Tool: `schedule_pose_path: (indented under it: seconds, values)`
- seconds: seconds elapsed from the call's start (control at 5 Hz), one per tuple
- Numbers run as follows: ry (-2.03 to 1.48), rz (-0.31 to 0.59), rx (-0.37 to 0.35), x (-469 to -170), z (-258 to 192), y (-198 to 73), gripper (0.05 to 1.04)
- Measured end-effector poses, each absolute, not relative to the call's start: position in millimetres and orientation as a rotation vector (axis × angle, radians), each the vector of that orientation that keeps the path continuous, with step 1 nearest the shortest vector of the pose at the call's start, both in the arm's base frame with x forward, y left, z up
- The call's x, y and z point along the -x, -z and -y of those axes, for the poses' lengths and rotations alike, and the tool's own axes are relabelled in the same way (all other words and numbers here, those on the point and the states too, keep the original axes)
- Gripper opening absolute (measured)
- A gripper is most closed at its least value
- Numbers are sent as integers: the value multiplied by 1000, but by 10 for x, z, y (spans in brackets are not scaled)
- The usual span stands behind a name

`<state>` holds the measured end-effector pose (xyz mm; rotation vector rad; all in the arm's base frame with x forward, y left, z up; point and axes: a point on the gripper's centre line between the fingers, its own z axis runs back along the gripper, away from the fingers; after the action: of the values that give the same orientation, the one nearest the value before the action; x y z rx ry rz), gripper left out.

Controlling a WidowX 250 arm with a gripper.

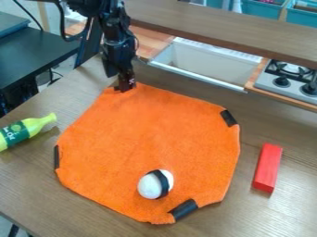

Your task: Fold the cloth from top left to bottom right

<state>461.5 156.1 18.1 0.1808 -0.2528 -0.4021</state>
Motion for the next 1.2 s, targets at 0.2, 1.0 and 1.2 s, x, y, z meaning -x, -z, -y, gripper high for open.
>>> schedule_pose_path:
  seconds: [0.2,1.0,1.2]
  values:
    - [397,268,-189,-4667,-1578,-231,1000]
    - [396,214,-165,-4693,-1596,60,697]
    - [398,217,-162,-4693,-1590,70,402]
